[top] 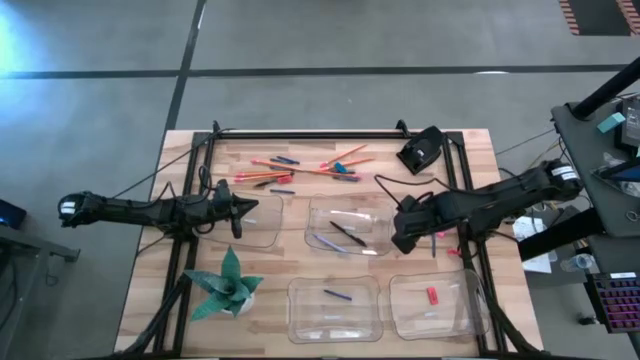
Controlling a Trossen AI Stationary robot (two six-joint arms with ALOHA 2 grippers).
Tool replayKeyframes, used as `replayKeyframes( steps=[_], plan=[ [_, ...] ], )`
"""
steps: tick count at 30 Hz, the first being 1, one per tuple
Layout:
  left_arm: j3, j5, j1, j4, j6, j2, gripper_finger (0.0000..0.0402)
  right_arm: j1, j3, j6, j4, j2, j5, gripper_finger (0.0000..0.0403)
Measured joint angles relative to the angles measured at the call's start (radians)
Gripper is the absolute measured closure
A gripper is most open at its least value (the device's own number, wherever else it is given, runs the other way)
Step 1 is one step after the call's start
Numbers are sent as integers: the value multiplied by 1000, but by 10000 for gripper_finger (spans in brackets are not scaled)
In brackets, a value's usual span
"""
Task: Sort crayons/erasers/pens/pencils in bins
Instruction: Put the blue eraser into the bottom right transparent bin
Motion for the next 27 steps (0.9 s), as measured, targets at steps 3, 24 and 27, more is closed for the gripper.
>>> replayKeyframes(
  steps=[3,24,27],
  plan=[
    [0,0,0,0,0,0,402,-9,-39,43,-5,5,-21,212],
    [0,0,0,0,0,-1,402,-8,-219,-405,169,4,-8,225],
    [0,0,0,0,0,0,402,-8,-244,-455,194,4,-6,225]
  ],
)
